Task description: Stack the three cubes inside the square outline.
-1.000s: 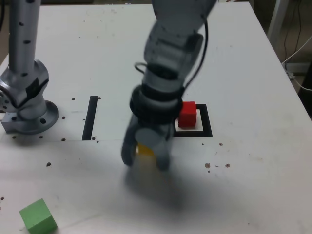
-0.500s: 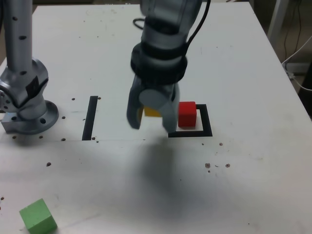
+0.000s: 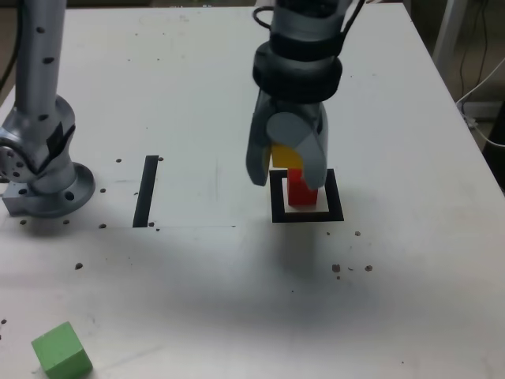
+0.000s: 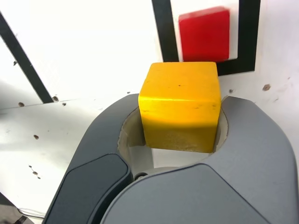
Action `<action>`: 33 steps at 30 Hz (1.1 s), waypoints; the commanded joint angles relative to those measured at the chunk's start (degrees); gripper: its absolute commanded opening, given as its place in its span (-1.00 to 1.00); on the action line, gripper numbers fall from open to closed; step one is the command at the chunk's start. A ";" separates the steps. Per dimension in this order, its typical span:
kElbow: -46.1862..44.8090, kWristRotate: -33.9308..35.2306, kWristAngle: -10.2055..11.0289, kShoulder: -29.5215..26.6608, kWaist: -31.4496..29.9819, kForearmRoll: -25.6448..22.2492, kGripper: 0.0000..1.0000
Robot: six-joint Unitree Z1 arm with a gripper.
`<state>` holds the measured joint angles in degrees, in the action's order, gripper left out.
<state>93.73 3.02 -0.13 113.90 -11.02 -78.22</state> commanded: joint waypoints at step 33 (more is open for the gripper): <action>1.97 -6.20 -3.29 6.24 5.71 1.88 -0.41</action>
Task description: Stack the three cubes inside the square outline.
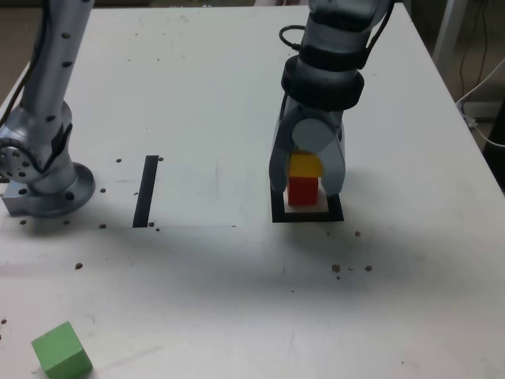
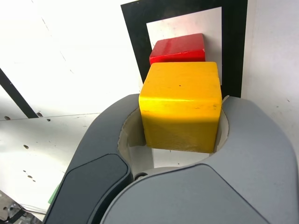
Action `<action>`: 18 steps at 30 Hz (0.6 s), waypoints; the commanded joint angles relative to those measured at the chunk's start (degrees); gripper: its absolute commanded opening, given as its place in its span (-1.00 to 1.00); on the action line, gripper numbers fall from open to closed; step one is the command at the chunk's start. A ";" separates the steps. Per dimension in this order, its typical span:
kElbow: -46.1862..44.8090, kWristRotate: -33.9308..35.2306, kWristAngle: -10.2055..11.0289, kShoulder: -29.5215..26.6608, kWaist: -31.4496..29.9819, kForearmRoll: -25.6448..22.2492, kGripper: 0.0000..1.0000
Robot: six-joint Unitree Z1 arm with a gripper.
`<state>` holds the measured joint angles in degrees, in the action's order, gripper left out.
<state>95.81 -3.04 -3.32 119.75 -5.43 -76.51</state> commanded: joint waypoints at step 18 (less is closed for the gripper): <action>-1.96 -1.98 -1.00 1.09 1.34 1.70 0.55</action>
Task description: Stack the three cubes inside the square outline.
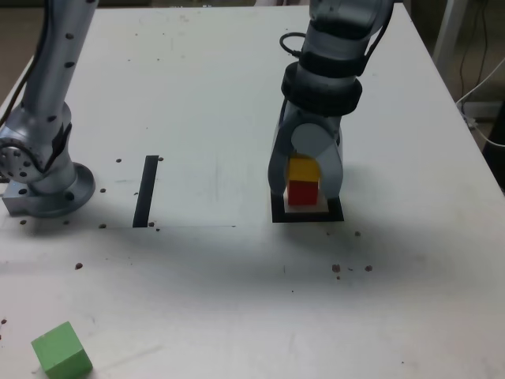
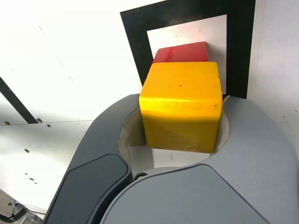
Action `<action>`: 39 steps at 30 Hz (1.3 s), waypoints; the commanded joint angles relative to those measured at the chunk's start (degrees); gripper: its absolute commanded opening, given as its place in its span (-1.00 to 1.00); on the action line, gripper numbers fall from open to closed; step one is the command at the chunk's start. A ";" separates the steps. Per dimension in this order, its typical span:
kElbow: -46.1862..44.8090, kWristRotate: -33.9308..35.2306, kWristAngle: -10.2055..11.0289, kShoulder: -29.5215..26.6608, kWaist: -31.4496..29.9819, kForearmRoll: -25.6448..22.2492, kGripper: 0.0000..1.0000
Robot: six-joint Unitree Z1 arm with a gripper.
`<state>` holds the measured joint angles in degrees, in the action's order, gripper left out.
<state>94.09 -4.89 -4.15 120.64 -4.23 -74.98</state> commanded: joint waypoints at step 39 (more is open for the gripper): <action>-29.97 32.49 2.79 -33.31 -22.38 0.08 0.98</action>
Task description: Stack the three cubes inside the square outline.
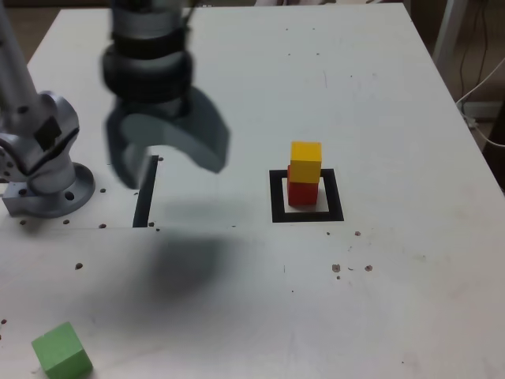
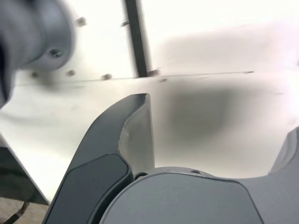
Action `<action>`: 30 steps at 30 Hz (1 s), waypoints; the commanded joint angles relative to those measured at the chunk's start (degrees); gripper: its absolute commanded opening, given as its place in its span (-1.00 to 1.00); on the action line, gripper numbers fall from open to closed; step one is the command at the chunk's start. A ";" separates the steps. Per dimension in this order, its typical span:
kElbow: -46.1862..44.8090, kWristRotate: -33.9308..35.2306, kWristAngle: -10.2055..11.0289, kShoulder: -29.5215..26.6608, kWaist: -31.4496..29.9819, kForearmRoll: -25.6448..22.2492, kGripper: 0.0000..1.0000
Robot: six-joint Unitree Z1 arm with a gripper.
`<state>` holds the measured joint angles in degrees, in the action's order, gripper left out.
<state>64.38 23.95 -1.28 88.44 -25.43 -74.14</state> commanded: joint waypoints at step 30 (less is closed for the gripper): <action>-0.02 9.65 -4.85 1.57 -41.95 0.72 0.99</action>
<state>64.20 34.07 -5.92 89.58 -66.26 -74.01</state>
